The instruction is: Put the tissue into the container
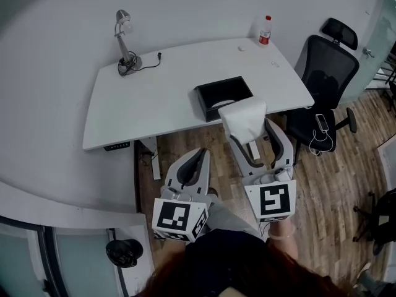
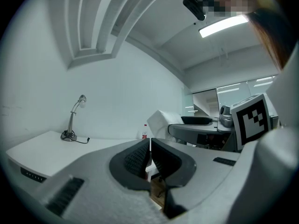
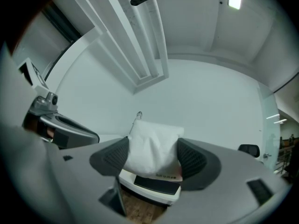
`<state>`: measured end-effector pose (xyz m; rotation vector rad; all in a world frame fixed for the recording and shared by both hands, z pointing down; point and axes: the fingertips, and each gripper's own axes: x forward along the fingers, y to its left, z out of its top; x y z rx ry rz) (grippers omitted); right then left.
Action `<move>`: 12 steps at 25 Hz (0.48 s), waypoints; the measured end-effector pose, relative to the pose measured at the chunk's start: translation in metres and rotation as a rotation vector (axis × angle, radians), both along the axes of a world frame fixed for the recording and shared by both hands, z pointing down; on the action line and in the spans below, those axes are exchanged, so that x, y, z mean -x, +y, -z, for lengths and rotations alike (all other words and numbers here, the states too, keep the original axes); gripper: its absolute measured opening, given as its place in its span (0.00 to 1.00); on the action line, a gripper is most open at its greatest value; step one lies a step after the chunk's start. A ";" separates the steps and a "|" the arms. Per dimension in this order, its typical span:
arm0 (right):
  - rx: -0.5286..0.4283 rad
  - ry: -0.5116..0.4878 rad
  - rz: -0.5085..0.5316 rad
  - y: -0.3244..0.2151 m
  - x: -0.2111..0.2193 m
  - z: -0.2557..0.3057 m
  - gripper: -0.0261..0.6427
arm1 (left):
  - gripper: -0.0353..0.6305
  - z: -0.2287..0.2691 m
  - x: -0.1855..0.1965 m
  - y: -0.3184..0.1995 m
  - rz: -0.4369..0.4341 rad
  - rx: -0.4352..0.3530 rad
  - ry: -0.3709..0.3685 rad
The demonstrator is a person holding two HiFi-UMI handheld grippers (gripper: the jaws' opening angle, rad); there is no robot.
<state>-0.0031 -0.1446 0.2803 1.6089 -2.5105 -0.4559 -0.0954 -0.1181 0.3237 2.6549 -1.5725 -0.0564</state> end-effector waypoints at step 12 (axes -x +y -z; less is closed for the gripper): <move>0.039 -0.001 -0.012 -0.056 0.013 -0.008 0.55 | 0.10 0.002 0.024 -0.055 0.013 0.008 -0.004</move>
